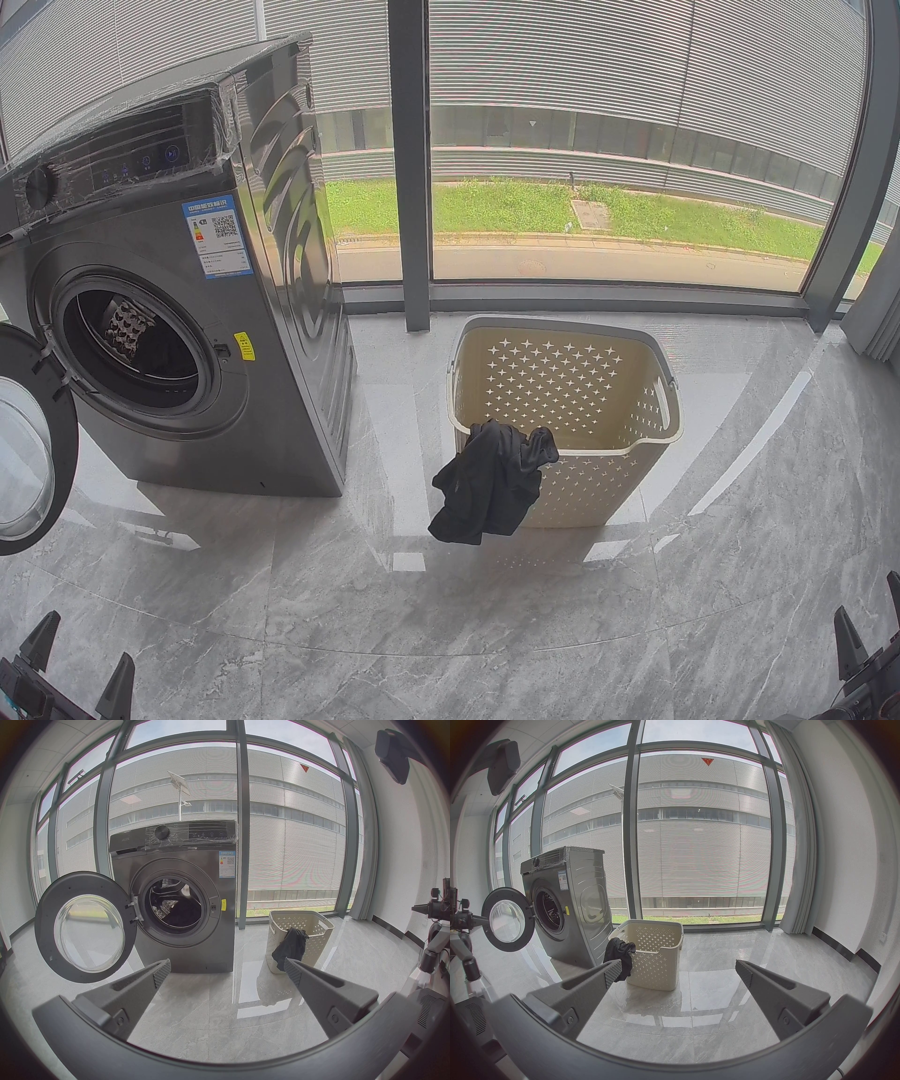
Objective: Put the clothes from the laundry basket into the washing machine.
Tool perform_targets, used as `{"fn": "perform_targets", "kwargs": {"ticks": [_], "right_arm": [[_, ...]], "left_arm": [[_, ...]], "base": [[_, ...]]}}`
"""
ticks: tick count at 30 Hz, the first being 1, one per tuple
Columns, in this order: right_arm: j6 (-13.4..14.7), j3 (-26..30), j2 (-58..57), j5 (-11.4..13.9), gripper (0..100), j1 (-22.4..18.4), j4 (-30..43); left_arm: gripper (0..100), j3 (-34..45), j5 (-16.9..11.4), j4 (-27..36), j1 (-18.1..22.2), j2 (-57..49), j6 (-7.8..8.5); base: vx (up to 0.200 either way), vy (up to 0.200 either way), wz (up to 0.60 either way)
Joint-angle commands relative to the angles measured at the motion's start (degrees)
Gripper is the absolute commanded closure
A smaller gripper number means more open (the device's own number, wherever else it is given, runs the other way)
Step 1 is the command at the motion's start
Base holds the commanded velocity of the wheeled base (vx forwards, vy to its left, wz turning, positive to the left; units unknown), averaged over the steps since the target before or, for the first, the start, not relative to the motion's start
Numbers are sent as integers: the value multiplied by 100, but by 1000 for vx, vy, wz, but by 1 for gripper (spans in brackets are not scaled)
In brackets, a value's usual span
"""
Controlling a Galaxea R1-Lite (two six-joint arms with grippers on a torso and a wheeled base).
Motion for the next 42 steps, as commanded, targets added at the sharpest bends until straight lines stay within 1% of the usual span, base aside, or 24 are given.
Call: {"fn": "perform_targets", "kwargs": {"ticks": [1, 10, 14, 19, 22, 25, 28, 33, 37, 38, 39, 40, 42], "right_arm": [[-3, 101, -93, 2, 0, 4, -2], [-3, 101, -93, 2, 0, 4, -2], [-3, 101, -93, 2, 0, 4, -2], [5, 101, -93, 2, 0, 4, -2], [5, 101, -93, 2, 0, 4, -2], [5, 101, -93, 2, 0, 4, -11], [5, 101, -93, 2, 0, 4, -11], [5, 101, -93, 2, 0, 4, -11], [102, 101, -93, -16, 0, -5, -72], [137, -66, -93, 10, 0, -5, -292], [207, -549, -93, -7, 0, 13, -564], [216, -1182, 30, 10, 0, 66, -617], [207, -1613, 408, 89, 0, 171, -476]], "left_arm": [[0, 92, 1, -8, 1, -93, 2], [0, 92, 1, 1, 1, -93, 2], [0, 92, -17, -8, 1, -93, 28], [0, 92, -17, -8, 1, -93, 10], [0, 92, -17, -8, 1, -93, 28], [0, 92, -8, -8, 1, -93, 2], [0, 92, 1, -8, 1, -93, 10], [0, 92, 1, -8, 1, -93, 10], [0, 92, -8, -8, 1, -93, 10], [0, 92, -8, -8, 1, -93, 10], [0, 92, 1, -8, 1, -93, 10], [0, 92, 1, -8, 1, -93, 10], [0, 92, 1, -8, 1, -93, 19]], "base": [[0, 0, 0], [0, 0, 0], [0, 0, 0], [0, 0, 0], [200, 0, 0], [200, 0, 0], [200, 0, 0], [0, 0, 0], [0, 0, 0], [200, 0, 0], [200, 0, 0], [200, 0, 0], [200, 0, 0]]}}
